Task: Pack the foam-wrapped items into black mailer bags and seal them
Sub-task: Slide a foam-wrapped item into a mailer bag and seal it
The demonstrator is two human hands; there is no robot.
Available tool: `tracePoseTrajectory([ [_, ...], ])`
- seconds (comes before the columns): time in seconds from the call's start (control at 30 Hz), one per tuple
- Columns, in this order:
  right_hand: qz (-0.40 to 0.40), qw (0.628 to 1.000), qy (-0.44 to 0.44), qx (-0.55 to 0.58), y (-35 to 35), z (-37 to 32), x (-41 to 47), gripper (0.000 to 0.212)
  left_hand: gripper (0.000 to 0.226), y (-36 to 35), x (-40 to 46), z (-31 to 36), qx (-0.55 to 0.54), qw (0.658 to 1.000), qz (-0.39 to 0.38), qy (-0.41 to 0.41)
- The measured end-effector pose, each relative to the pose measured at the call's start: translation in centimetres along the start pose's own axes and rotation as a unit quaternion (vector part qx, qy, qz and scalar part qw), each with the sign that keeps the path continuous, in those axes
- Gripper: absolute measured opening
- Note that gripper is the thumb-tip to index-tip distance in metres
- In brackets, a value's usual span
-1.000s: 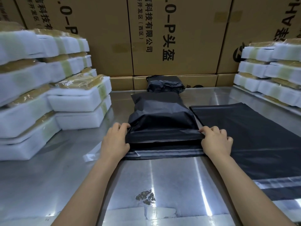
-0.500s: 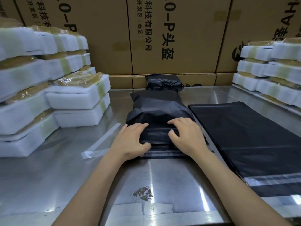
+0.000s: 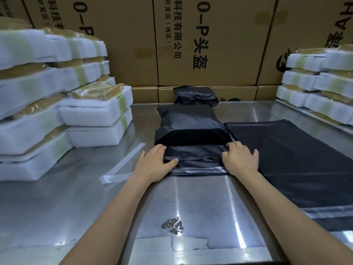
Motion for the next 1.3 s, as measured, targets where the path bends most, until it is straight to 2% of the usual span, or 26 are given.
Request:
tracePoseTrajectory([
  [0.23,0.037,0.999,-0.031,-0.022,0.1,0.7,-0.5,0.047,0.043,0.6,-0.2,-1.7,-0.107,0.992,0.023,0.069],
  [0.27,0.048,0.998,-0.038,-0.018,0.3,0.8,-0.7,0.047,0.040,0.8,-0.3,-2.0,-0.154,0.985,0.035,0.071],
  [0.33,0.101,0.995,-0.026,0.008,1.4,0.5,-1.4,0.045,0.036,2.0,-1.2,-3.2,-0.297,0.948,0.071,0.091],
  [0.37,0.142,0.990,-0.003,0.026,2.2,0.1,-1.9,0.042,0.034,2.6,-1.6,-3.9,-0.339,0.931,0.092,0.102],
  [0.47,0.269,0.955,0.118,0.050,4.5,-2.5,-4.3,0.028,0.026,4.4,-3.1,-5.7,-0.283,0.943,0.129,0.120],
  [0.53,0.291,0.930,0.217,0.050,5.1,-5.7,-6.3,0.018,0.017,4.8,-4.2,-6.2,-0.289,0.943,0.120,0.111],
  [0.6,0.239,0.917,0.314,0.052,4.4,-9.4,-8.2,0.013,0.021,4.3,-5.1,-6.0,-0.261,0.959,0.056,0.096],
  [0.67,0.151,0.920,0.352,0.076,2.7,-12.5,-9.5,0.014,0.022,3.6,-5.4,-5.6,-0.197,0.978,-0.016,0.069],
  [0.73,0.066,0.933,0.331,0.125,0.8,-14.3,-9.6,0.010,0.019,3.2,-5.5,-4.8,-0.172,0.983,-0.055,0.033],
  [0.83,-0.072,0.939,0.247,0.229,-2.2,-15.0,-8.4,0.009,0.008,3.2,-5.6,-3.9,-0.224,0.972,-0.074,-0.019],
  [0.9,-0.095,0.944,0.218,0.230,-3.1,-15.1,-7.7,0.015,0.004,3.1,-5.8,-4.1,-0.278,0.955,-0.097,-0.027],
  [1.0,-0.111,0.950,0.205,0.210,-3.4,-15.2,-7.2,0.026,0.011,3.2,-6.1,-4.6,-0.300,0.947,-0.110,-0.032],
  [1.2,-0.126,0.961,0.182,0.164,-3.4,-15.6,-6.9,0.042,0.007,3.2,-6.0,-4.6,-0.330,0.942,-0.061,-0.007],
  [1.3,-0.123,0.965,0.173,0.156,-3.5,-15.8,-6.8,0.045,0.014,3.2,-5.9,-4.4,-0.322,0.946,-0.041,-0.011],
])
Point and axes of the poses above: each hand's wrist, its own x-axis towards the middle knuckle, its own y-axis out of the back of the hand, z = x × y, the point moved 7 cm from there along x, towards the middle knuckle, and after that the axes turned 9 degrees about -z, right-handed, at the moved point
